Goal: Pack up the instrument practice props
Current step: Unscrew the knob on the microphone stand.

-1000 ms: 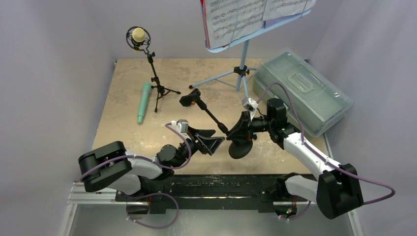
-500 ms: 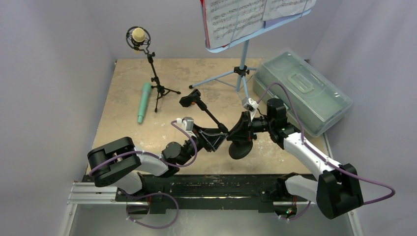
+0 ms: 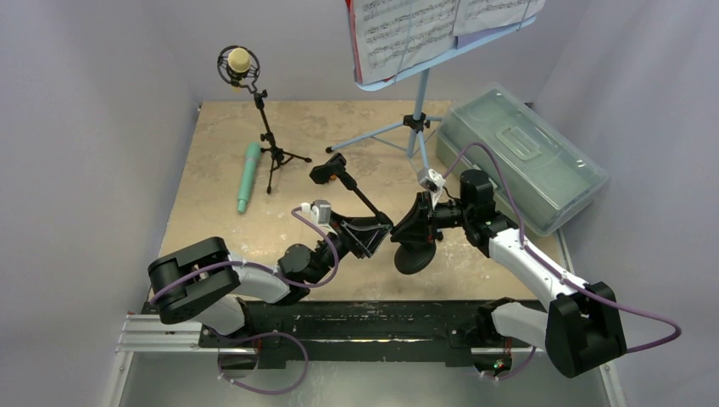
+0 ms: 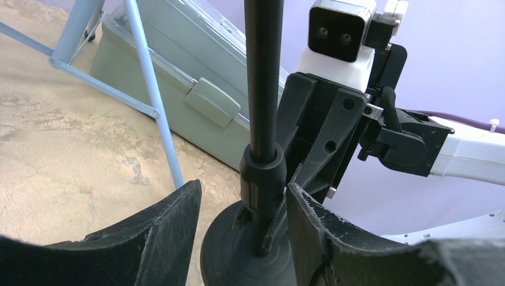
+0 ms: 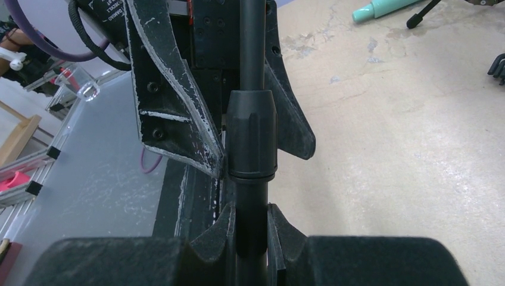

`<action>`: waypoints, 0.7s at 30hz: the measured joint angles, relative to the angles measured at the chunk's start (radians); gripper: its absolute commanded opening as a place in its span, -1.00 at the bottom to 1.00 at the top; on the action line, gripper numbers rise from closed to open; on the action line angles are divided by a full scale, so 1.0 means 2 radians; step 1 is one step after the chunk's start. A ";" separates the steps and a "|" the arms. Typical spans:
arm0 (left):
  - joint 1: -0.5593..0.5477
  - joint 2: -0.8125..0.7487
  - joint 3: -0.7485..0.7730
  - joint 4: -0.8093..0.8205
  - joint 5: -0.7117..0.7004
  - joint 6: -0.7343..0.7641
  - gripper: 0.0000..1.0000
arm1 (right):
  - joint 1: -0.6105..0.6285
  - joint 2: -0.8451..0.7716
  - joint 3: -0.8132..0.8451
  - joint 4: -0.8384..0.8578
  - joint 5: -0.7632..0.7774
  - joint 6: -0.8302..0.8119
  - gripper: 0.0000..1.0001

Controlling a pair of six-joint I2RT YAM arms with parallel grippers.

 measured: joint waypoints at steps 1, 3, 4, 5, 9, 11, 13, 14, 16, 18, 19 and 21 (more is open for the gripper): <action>0.000 0.000 0.001 0.000 -0.001 0.000 0.05 | 0.000 0.000 0.000 0.000 0.000 0.000 -1.00; 0.000 0.000 0.004 0.000 -0.003 0.001 0.00 | 0.000 0.000 0.000 0.000 0.000 0.000 -1.00; 0.000 0.000 0.005 0.000 -0.004 0.002 -0.06 | 0.000 0.000 0.000 0.000 0.000 0.000 -1.00; 0.000 -0.001 0.006 0.000 -0.005 0.002 -0.20 | 0.000 0.000 0.000 0.000 0.000 0.000 -1.00; -0.001 -0.001 0.013 0.001 -0.007 0.004 -0.87 | 0.000 0.002 0.000 0.000 0.009 -0.002 -1.00; -0.001 -0.001 0.014 0.000 -0.008 0.000 -1.00 | 0.000 0.003 0.000 0.001 0.012 -0.004 -1.00; -0.001 -0.001 0.015 0.000 -0.012 -0.004 -1.00 | 0.000 0.003 0.000 0.002 0.018 -0.010 -1.00; -0.001 -0.001 0.015 -0.001 -0.016 -0.007 -1.00 | 0.000 0.003 0.000 0.003 0.022 -0.011 -1.00; -0.001 -0.002 0.015 -0.005 -0.026 -0.016 -1.00 | 0.000 0.003 0.000 0.004 0.030 -0.015 -1.00; -0.004 -0.014 0.020 -0.036 -0.045 -0.037 -1.00 | 0.002 0.003 0.000 0.004 0.046 -0.018 -1.00; -0.007 -0.025 0.030 -0.073 -0.060 -0.051 -1.00 | 0.003 0.003 0.000 0.003 0.056 -0.019 -1.00; -0.016 -0.053 0.075 -0.204 -0.110 -0.091 -1.00 | 0.003 0.002 0.000 0.002 0.086 -0.019 -1.00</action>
